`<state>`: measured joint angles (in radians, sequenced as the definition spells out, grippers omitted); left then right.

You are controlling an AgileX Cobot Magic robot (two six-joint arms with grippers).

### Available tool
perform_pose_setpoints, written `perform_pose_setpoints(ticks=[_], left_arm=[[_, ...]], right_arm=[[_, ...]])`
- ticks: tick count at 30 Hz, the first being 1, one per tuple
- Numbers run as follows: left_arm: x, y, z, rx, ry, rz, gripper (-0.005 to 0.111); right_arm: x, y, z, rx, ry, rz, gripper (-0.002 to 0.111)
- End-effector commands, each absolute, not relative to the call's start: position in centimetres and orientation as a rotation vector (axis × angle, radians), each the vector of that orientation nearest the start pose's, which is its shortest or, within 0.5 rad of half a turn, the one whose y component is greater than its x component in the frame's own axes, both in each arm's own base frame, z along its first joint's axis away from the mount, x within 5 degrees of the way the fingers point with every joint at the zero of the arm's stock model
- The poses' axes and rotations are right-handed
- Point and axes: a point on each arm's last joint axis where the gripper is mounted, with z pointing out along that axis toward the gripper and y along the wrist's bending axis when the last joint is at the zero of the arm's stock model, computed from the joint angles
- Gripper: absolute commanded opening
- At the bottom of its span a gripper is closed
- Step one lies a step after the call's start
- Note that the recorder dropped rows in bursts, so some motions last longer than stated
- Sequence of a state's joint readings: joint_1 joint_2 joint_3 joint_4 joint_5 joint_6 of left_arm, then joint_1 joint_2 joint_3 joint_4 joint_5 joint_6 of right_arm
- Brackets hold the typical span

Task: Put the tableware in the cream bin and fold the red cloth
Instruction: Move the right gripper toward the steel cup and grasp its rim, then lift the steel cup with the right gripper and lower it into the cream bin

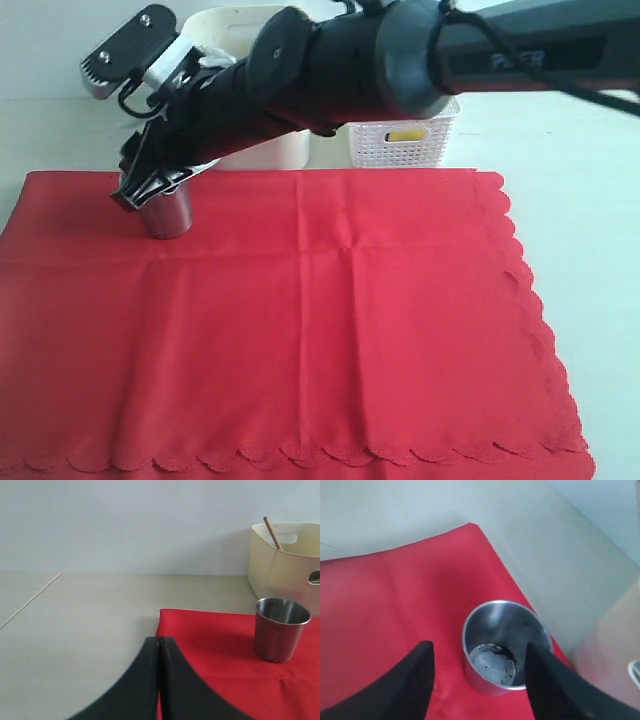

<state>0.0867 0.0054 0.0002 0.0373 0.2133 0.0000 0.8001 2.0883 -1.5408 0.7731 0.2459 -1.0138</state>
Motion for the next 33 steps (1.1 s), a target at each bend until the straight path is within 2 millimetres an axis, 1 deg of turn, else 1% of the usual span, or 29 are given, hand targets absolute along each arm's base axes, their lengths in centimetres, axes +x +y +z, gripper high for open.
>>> perform_pose_setpoints(ticks=[1, 2, 3, 4, 5, 6, 8, 11, 13, 14, 15, 16, 18, 20, 21, 28, 31, 33], left_arm=[[5.6, 0.5, 19.4, -0.055, 1.694, 0.093, 0.000], [5.6, 0.5, 19.4, -0.055, 1.694, 0.093, 0.000], [5.6, 0.5, 19.4, -0.055, 1.694, 0.093, 0.000], [5.6, 0.5, 19.4, -0.055, 1.694, 0.093, 0.000], [5.6, 0.5, 19.4, -0.055, 1.694, 0.093, 0.000], [5.6, 0.5, 19.4, -0.055, 1.694, 0.093, 0.000], [5.6, 0.5, 19.4, -0.055, 1.694, 0.093, 0.000], [5.6, 0.5, 19.4, -0.055, 1.694, 0.093, 0.000], [5.6, 0.5, 19.4, -0.055, 1.694, 0.093, 0.000], [5.6, 0.5, 19.4, -0.055, 1.694, 0.093, 0.000], [5.6, 0.5, 19.4, -0.055, 1.694, 0.093, 0.000], [5.6, 0.5, 19.4, -0.055, 1.694, 0.093, 0.000], [5.6, 0.5, 19.4, -0.055, 1.694, 0.093, 0.000], [5.6, 0.5, 19.4, -0.055, 1.694, 0.093, 0.000], [5.6, 0.5, 19.4, -0.055, 1.694, 0.093, 0.000], [5.6, 0.5, 19.4, -0.055, 1.694, 0.093, 0.000], [5.6, 0.5, 19.4, -0.055, 1.694, 0.093, 0.000], [5.6, 0.5, 19.4, -0.055, 1.694, 0.093, 0.000]], right_arm=[[32.8, 37.6, 19.2, -1.274, 1.854, 0.494, 0.054], [33.3, 38.3, 18.5, -1.290, 1.855, 0.503, 0.054], [33.4, 38.5, 18.2, -1.298, 1.857, 0.509, 0.054], [33.8, 39.0, 17.4, -1.325, 1.854, 0.502, 0.054], [34.0, 39.2, 17.1, -1.334, 1.849, 0.494, 0.054], [34.3, 39.4, 16.1, -1.359, 1.844, 0.466, 0.054], [34.8, 39.6, 14.7, -1.354, 1.861, 0.444, 0.054], [34.9, 39.6, 13.4, -1.394, 1.856, 0.405, 0.054], [34.9, 39.6, 13.4, -1.398, 1.854, 0.403, 0.051], [34.9, 39.6, 13.4, -1.400, 1.852, 0.401, 0.047], [35.0, 39.6, 13.4, -1.398, 1.849, 0.397, 0.041], [35.0, 39.6, 13.4, -1.395, 1.847, 0.396, 0.030], [35.2, 39.6, 13.5, -1.387, 1.834, 0.380, 0.012], [35.2, 39.6, 13.5, -1.381, 1.832, 0.379, 0.002], [35.2, 39.6, 13.5, -1.379, 1.834, 0.380, 0.000], [35.1, 39.6, 13.6, -1.341, 1.877, 0.413, 0.000], [34.9, 39.6, 14.5, -1.353, 1.873, 0.427, 0.000], [34.7, 39.5, 15.6, -1.359, 1.863, 0.440, 0.000]])
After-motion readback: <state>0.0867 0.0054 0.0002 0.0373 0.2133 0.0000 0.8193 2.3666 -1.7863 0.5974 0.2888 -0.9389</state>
